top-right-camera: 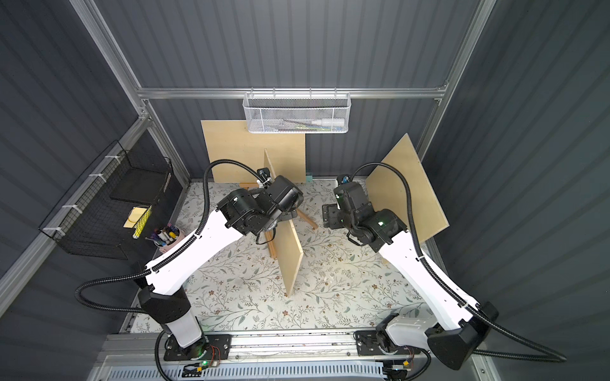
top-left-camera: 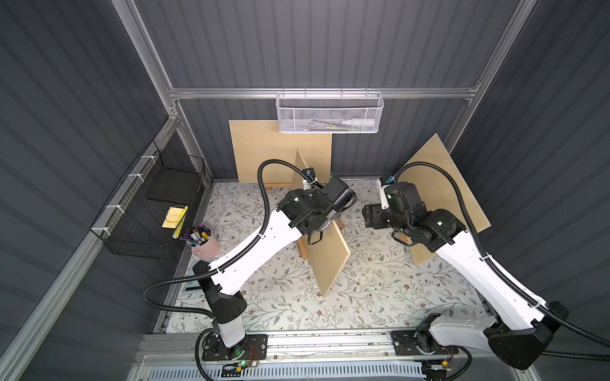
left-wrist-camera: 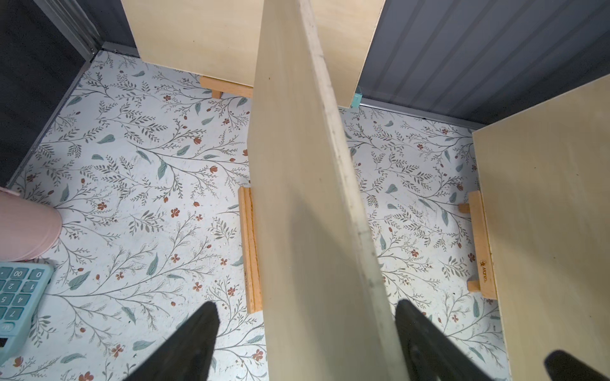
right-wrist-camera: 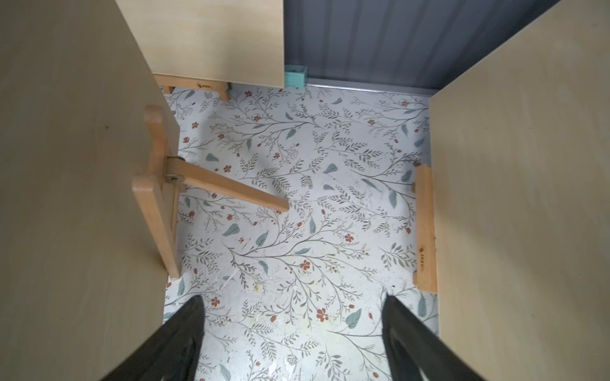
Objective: Assemble the easel
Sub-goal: Place the drawing board on the easel.
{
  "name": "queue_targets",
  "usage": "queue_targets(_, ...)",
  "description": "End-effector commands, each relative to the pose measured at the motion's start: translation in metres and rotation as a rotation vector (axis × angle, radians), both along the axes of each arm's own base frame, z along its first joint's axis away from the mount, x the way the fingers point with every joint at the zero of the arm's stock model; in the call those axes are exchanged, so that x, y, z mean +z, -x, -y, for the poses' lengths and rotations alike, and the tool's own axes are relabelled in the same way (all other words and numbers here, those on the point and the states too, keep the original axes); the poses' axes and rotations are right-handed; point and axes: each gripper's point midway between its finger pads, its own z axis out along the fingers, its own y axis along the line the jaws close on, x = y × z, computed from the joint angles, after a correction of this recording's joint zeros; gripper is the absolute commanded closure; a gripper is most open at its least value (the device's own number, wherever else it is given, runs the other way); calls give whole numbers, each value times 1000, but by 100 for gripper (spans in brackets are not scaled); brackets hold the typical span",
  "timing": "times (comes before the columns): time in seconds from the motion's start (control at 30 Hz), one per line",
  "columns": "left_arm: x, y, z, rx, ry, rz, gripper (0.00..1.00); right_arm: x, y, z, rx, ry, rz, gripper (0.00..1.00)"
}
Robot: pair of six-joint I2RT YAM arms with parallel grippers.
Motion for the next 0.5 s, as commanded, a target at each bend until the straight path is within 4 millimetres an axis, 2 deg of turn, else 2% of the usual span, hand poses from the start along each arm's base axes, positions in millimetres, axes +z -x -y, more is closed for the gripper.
queue_targets(0.0,18,-12,3,-22,-4,71,7,7,-2,11,-13,23,13,16)
queue_targets(0.07,25,-16,9,-42,16,110,1,4,-7,16,-32,21,7,16)
queue_targets(0.2,39,-27,20,-81,85,179,0,1,-16,23,-65,-10,-19,16)
queue_targets(0.3,57,-32,22,-95,102,246,0,4,-19,32,-94,-2,-8,15)
queue_targets(0.4,84,-34,9,-72,80,337,0,6,-22,48,-137,2,-8,15)
queue_targets(0.47,101,-35,-16,-17,10,401,0,3,-24,61,-174,7,-13,14)
